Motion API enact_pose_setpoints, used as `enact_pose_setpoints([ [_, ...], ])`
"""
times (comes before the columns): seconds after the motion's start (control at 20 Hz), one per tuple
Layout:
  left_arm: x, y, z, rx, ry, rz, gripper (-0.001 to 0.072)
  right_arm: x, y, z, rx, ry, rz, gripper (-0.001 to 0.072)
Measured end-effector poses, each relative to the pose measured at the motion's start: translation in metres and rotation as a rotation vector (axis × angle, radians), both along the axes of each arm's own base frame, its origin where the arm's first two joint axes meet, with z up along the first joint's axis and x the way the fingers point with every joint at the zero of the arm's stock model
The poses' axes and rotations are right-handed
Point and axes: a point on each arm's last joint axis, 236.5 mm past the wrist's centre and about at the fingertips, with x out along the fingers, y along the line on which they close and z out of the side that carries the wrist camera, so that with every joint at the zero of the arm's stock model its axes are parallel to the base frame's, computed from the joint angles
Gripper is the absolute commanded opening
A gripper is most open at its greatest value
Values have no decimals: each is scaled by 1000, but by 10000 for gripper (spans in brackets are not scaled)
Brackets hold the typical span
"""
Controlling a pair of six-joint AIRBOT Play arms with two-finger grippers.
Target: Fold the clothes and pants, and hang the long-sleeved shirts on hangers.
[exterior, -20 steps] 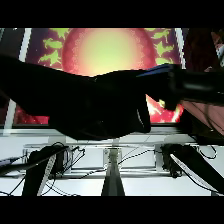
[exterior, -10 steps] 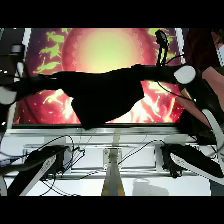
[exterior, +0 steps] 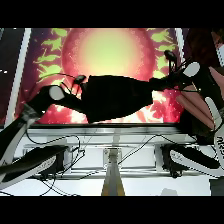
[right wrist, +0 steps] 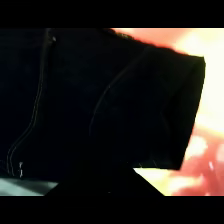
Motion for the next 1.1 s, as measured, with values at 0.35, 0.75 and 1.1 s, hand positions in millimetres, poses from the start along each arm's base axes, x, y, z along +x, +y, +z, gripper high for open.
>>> enact_pose_setpoints([
  [0.35,-11,-19,-26,20,59,-22,696,-12,-29,-23,-110,26,55,687],
  [0.75,11,-9,-23,8,40,48,696,38,-61,-22,89,59,-206,687],
  [1.1,16,-8,-23,5,28,61,696,35,-51,-70,208,208,-157,688],
])
